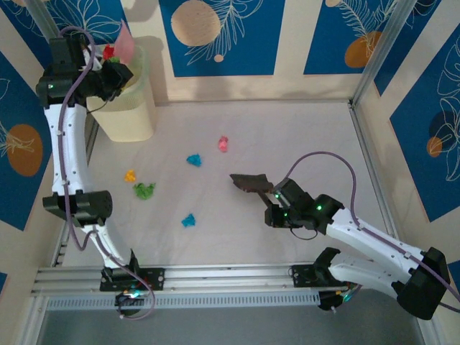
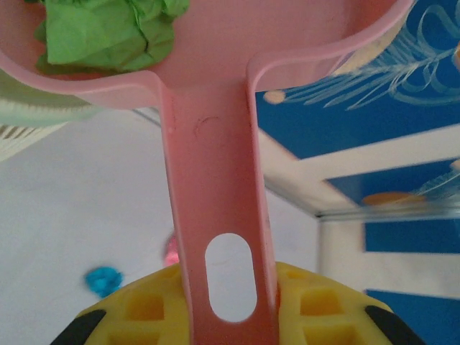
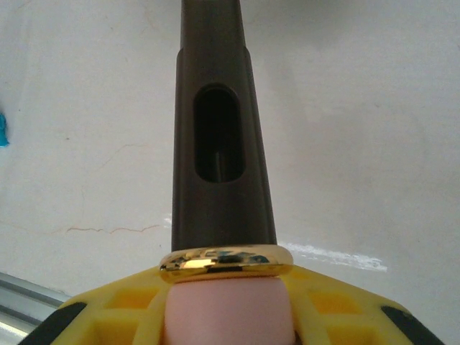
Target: Sweep away the paper scraps from the table
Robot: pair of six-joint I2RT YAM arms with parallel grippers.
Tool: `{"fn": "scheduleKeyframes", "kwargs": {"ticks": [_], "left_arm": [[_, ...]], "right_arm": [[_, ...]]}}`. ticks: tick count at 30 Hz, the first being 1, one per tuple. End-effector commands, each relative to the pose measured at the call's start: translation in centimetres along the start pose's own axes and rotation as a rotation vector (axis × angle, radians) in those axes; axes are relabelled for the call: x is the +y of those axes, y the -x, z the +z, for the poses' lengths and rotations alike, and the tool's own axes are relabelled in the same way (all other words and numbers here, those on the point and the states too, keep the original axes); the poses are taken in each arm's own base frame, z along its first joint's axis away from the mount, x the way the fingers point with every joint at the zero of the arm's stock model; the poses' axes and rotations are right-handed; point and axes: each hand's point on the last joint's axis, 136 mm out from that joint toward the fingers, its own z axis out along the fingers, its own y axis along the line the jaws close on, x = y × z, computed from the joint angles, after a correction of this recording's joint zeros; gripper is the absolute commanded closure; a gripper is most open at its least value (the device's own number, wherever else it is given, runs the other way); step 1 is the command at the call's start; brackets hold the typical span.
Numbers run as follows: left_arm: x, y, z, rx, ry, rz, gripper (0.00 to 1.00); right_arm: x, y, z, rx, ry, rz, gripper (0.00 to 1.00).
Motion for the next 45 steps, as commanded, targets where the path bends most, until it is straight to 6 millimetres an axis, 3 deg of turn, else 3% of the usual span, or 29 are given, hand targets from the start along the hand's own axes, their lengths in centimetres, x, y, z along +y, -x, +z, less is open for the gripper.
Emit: {"fn": "scheduleKeyframes", "kwargs": {"ticks": [1, 9, 16, 20, 32, 39, 45], "left_arm": [[-3.2, 2.5, -0.1, -0.006, -0.201, -0.063, 1.0], [-3.6, 5.5, 2.4, -0.006, -0.322, -0.183, 1.0], [-4.0, 7.0, 2.9, -0.047, -0.387, -0.249, 1.0], [-2.8, 8.1, 3.4, -0.09, -0.479, -0.367, 1.0], [-2.2, 8.8, 4.4, -0.054, -0.624, -0.451, 1.0], [-1.4, 8.3, 3.6, -0.059, -0.643, -0.469, 1.0], [-2.4, 8.0, 1.5, -0.058, -0.656, -0.435, 1.0]], "right_arm": [[-0.1, -0.1, -0.5, 0.002, -0.01, 0.007, 1.0], [0.1, -0.1, -1.3, 0.001, -0.022, 0.027, 1.0], [0.0, -0.3, -1.9, -0.006, -0.046, 0.034, 1.0], [-0.3, -0.4, -2.1, -0.009, -0.061, 0.037, 1.0], [-0.8, -0.6, -2.7, -0.023, -0.074, 0.047, 1.0], [-1.0, -0.5, -3.0, -0.031, -0.078, 0.052, 1.0], [-1.2, -0.3, -3.4, -0.05, -0.085, 0.06, 1.0]]}}
